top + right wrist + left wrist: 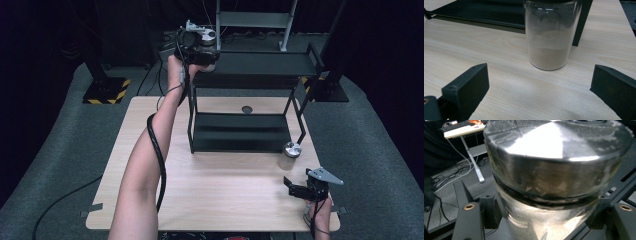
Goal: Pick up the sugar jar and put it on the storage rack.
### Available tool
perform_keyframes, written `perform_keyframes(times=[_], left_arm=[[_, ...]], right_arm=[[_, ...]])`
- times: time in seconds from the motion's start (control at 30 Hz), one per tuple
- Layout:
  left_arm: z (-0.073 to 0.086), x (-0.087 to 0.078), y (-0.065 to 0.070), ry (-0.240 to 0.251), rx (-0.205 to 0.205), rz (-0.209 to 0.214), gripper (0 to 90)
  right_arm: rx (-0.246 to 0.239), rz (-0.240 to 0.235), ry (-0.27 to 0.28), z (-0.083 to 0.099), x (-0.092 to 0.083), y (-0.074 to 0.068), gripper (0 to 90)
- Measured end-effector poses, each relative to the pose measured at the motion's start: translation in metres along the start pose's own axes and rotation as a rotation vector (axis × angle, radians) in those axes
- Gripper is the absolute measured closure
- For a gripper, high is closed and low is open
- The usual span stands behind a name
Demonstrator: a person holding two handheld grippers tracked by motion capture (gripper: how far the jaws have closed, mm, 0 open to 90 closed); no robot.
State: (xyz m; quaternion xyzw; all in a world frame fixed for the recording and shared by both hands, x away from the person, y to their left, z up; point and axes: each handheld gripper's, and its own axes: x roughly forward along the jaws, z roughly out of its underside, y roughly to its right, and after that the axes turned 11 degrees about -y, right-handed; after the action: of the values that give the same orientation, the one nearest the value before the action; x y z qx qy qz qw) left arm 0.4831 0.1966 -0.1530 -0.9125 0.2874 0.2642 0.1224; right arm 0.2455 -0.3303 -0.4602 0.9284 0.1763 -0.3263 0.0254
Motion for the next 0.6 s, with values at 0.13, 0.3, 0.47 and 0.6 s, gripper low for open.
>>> perform_keyframes(times=[0.13, 0.3, 0.47, 0.6], left_arm=[[0.001, 0.003, -0.004, -0.007, -0.020, 0.010, 30.4], [0.003, 0.004, -0.010, -0.003, -0.045, 0.031, 30.3], [0.001, 0.004, -0.011, -0.011, -0.048, 0.037, 30.3], [0.001, 0.003, -0.011, -0.012, -0.048, 0.037, 30.2]], right_arm=[[0.000, 0.000, 0.001, 0.000, 0.000, 0.000, 0.6], [-0.001, 0.001, 0.000, 0.000, 0.000, 0.000, 0.6], [-0.002, 0.001, 0.000, 0.000, 0.000, 0.000, 0.6], [-0.002, 0.001, 0.001, 0.000, 0.000, 0.000, 0.6]])
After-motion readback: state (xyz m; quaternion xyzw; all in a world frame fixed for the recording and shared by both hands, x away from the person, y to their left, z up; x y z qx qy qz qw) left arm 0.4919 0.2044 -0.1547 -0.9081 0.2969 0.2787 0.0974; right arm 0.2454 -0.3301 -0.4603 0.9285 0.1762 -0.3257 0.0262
